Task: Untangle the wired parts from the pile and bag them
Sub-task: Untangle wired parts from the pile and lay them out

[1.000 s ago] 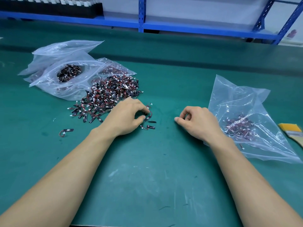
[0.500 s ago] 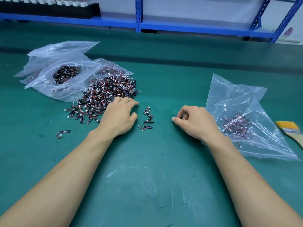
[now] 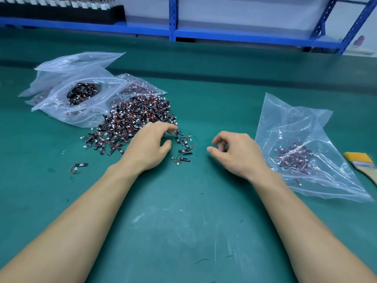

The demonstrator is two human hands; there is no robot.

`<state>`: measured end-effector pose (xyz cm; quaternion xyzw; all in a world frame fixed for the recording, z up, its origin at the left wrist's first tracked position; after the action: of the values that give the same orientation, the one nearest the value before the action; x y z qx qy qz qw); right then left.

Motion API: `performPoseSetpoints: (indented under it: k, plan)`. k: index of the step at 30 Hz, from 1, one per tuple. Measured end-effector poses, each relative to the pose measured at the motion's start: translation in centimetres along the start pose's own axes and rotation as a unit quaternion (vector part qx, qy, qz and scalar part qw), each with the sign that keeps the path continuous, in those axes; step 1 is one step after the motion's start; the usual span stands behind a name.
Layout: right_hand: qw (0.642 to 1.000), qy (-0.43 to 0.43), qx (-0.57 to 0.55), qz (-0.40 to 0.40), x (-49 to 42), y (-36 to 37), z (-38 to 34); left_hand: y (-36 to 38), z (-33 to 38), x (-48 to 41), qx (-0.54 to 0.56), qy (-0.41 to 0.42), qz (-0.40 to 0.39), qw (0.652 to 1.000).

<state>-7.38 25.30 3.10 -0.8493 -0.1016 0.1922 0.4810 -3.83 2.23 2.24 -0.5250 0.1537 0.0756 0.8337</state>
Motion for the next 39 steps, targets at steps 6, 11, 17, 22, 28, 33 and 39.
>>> performPoseSetpoints:
  k: [6,11,17,22,28,33,39]
  plan:
    - [0.975,-0.191,-0.025,-0.114,1.4,3.0,-4.6,1.0,0.0,-0.3,-0.042,0.008,-0.072,0.996]
    - [0.976,-0.185,-0.002,-0.116,1.1,2.8,-4.2,0.8,-1.3,-0.4,-0.108,-0.060,-0.072,0.990]
    - [0.984,-0.145,-0.044,-0.089,0.7,1.6,-2.3,-0.4,-0.1,-0.6,-0.092,-0.027,0.032,0.995]
    - [0.984,-0.147,-0.047,-0.090,0.6,1.1,-2.1,0.6,1.6,-0.4,-0.058,0.075,-0.041,0.995]
    - [0.988,-0.111,-0.053,-0.094,0.5,-0.1,-0.8,0.0,1.4,0.0,-0.043,0.090,-0.044,0.994]
    - [0.990,-0.099,-0.045,-0.092,0.3,-0.7,-0.1,-0.4,2.2,0.7,-0.008,0.113,-0.066,0.991]
    - [0.985,-0.119,-0.049,-0.112,0.6,-0.6,-0.4,-0.8,2.3,1.0,-0.011,0.110,-0.098,0.989]
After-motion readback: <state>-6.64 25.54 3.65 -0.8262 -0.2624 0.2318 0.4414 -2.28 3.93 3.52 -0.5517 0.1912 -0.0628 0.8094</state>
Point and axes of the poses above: each hand's wrist, its own x-axis away from the middle knuckle, its own y-axis out of the palm, z = x × y, the point moved 5 cm from there along -x, towards the middle knuckle, and after that the axes turned 4 degrees about -x, right-handed, at the moved point
